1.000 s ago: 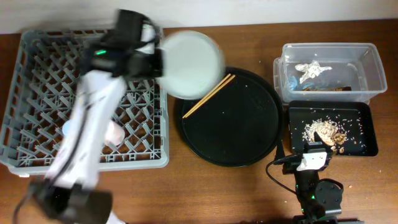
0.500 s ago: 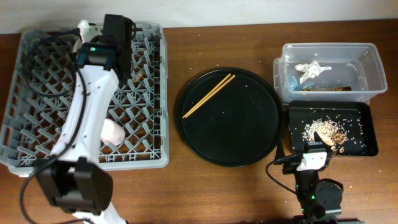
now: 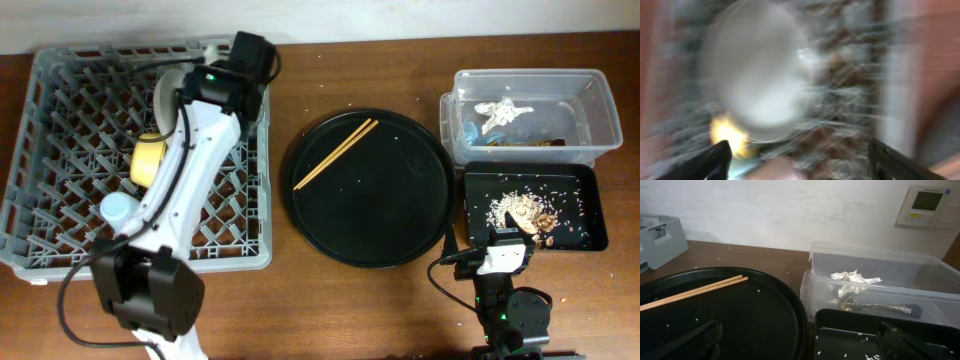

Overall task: Sort waste into correct bins and load items into the dishwasher rack
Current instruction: 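Stand the white plate upright in the rack, then grasp one wooden chopstick and place it in the rack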

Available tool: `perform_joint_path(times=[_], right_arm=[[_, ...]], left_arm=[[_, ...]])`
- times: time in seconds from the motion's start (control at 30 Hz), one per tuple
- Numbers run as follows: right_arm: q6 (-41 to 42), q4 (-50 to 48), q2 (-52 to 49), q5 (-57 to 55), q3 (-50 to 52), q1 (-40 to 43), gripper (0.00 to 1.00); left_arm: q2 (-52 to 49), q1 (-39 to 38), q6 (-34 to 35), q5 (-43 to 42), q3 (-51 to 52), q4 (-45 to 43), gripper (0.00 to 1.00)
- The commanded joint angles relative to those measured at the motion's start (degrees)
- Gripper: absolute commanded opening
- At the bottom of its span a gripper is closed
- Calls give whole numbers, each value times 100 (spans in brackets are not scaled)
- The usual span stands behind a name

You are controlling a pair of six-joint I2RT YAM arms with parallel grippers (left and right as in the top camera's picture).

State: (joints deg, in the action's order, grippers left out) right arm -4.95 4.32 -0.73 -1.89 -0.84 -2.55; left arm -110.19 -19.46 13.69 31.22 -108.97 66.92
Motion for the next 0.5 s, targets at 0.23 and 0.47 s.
perform_joint_path(times=[0.23,0.47], right_arm=[[-20,17,37,13,52,28,98],[-20,17,37,13,52,28,98]], left_arm=[[-1585,-1126,-2240,-4212,9,-1554,52],[-2212,-1480,-2238,-3565,9,-1891,47]])
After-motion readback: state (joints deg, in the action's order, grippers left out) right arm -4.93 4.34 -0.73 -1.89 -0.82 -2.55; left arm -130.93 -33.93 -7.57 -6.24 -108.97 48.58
